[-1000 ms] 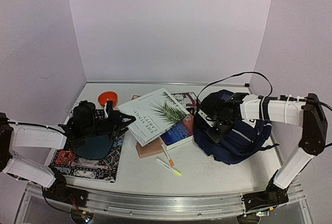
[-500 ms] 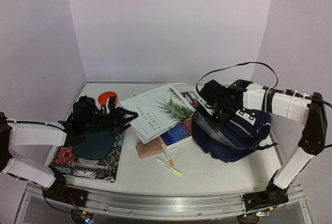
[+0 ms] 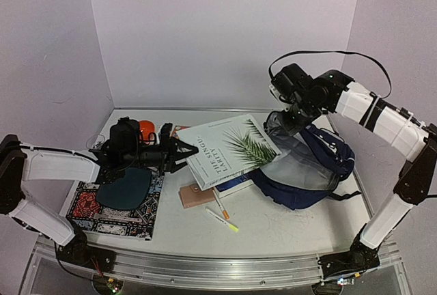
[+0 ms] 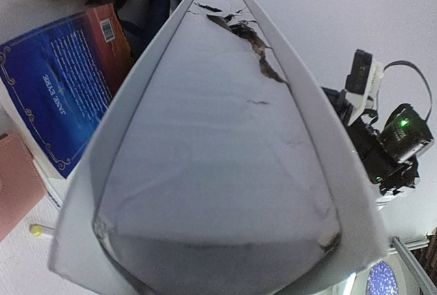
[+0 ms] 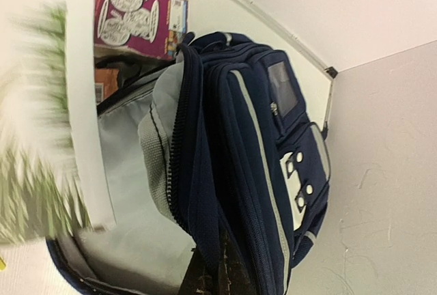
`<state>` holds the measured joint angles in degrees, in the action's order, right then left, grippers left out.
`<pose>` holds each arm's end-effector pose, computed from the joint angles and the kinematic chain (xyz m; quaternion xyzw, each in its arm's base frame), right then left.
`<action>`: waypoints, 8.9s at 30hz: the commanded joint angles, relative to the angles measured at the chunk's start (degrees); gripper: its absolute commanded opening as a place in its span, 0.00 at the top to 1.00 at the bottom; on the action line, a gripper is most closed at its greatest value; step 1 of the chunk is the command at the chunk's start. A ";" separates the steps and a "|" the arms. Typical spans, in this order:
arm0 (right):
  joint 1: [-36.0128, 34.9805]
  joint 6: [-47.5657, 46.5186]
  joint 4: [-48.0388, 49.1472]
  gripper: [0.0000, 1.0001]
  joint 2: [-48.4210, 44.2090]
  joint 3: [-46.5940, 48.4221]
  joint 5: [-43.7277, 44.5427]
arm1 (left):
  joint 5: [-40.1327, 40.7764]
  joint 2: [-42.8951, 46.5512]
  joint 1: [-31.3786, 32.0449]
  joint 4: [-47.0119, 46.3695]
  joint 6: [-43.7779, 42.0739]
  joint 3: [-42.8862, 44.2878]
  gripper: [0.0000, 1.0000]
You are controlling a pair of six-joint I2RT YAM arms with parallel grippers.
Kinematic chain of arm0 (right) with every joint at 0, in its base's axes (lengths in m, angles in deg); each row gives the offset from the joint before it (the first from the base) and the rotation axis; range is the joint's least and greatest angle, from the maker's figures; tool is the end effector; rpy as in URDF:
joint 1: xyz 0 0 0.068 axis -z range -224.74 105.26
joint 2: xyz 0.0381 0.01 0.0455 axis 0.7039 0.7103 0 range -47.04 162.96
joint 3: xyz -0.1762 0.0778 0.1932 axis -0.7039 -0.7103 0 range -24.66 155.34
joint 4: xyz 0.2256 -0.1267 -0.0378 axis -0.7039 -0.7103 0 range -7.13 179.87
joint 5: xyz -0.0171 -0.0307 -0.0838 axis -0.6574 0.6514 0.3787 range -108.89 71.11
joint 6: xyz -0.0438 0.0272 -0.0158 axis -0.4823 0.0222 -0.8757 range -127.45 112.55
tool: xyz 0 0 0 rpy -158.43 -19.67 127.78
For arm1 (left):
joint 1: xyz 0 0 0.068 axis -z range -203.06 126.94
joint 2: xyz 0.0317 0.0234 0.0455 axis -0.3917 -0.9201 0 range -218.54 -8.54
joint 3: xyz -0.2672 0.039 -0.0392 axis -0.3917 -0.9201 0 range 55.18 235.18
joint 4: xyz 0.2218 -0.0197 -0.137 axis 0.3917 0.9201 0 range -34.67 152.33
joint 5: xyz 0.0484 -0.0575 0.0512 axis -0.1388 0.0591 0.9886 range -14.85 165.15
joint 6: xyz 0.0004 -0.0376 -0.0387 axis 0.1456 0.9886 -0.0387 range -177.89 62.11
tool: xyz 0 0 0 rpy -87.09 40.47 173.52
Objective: Pack the student bag
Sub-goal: Place the book in the largest pocket of the bag, then adjust the book at the center of the board, then pick up the book from the center of the board.
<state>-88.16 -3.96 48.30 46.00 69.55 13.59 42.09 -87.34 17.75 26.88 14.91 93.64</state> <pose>0.2723 0.2315 0.3747 -0.1874 0.8592 -0.0726 0.4705 0.2112 -0.2081 0.2381 -0.0328 0.7651 -0.6263 0.1458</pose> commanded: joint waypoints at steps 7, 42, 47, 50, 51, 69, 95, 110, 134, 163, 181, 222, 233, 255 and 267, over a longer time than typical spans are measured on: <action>-0.44 -0.16 3.20 1.00 -1.39 6.58 1.03 | 3.62 -9.25 7.03 -3.40 2.76 11.14 0.68; -1.17 6.06 8.26 1.00 -5.21 0.44 -12.09 | 23.52 -47.20 17.41 -4.28 15.95 52.77 0.67; -1.30 7.00 8.26 1.00 -6.48 -0.74 -13.70 | 27.80 -52.54 18.85 -4.39 15.26 60.35 0.65; -1.61 7.22 8.35 1.00 -6.44 -0.75 -14.58 | 27.88 -57.34 19.41 -4.37 16.67 64.63 0.64; -1.71 7.23 8.35 1.00 -6.35 -0.67 -14.84 | 27.97 -58.83 19.59 -4.39 17.11 65.90 0.64; -2.27 6.17 7.77 1.00 -9.16 -3.39 -9.54 | 28.55 -54.79 20.14 -4.57 8.10 58.25 0.17; -2.26 8.12 9.76 1.00 -5.53 -5.49 -12.90 | 28.05 -34.23 20.60 -0.92 -8.19 39.43 0.10; -1.89 7.58 7.26 1.00 -9.16 -11.37 -5.14 | 35.15 -21.24 20.59 12.75 -22.75 28.87 0.09; -0.97 12.94 6.88 0.90 -14.08 -30.15 -12.81 | 24.25 -15.89 3.30 27.68 -24.54 18.42 0.03; -0.88 43.75 46.86 0.39 1.16 -33.49 -39.25 | 18.91 -34.65 -2.23 34.87 -40.65 36.78 0.07; -2.81 62.46 54.76 0.39 16.44 -33.50 -36.88 | 10.57 -40.49 -2.49 39.26 -47.15 40.85 0.13; -10.33 15.02 25.56 0.29 25.92 1.44 -24.30 | 15.29 -11.83 -10.38 20.67 -21.41 10.08 0.18; -12.64 10.31 20.14 0.27 35.89 12.95 -19.99 | 16.64 -8.20 -10.84 23.61 -22.06 8.76 0.16; -13.80 8.43 13.25 0.38 47.28 19.56 -11.94 | 15.32 -9.13 -10.93 25.94 -22.11 9.16 0.16; -14.55 8.60 11.73 0.87 43.87 19.96 -10.29 | 14.75 -10.34 -10.93 25.59 -20.39 10.21 0.16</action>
<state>-103.77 4.66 67.22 91.56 89.63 0.69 57.71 -97.08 7.14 52.89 -6.61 102.56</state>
